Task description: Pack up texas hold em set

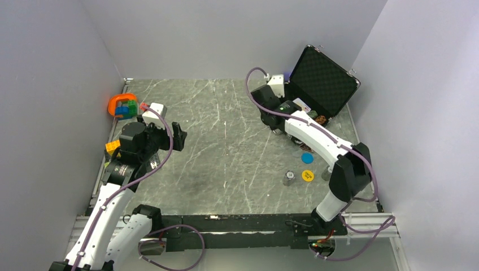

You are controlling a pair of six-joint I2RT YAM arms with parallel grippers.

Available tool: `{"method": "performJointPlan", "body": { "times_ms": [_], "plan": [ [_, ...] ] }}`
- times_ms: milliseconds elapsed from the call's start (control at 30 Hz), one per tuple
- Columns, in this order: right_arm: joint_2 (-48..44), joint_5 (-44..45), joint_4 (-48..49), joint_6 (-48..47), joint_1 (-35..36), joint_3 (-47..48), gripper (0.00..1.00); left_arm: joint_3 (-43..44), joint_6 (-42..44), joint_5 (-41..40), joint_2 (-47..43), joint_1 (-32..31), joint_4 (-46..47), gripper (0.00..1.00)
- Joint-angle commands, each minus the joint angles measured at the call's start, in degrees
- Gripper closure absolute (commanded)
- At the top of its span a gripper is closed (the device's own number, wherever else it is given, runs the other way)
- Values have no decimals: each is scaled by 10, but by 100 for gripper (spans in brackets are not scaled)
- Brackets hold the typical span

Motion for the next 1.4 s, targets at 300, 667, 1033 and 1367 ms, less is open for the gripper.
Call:
{"method": "performJointPlan", "body": {
  "times_ms": [300,667,1033,1367],
  "plan": [
    [175,190,397,-172,-78,75,100,13,1,-5,-1,-2,-4,2],
    [295,165,389,-173,-126,154,100,12,0,-4,6,-3,-4,2],
    [375,107,370,-197,-157,223,100,12,0,-1,12,-3,-2,2],
    [415,55,277,-163,-170,298,100,11,0,2,16,-3,0,2]
  ]
}}
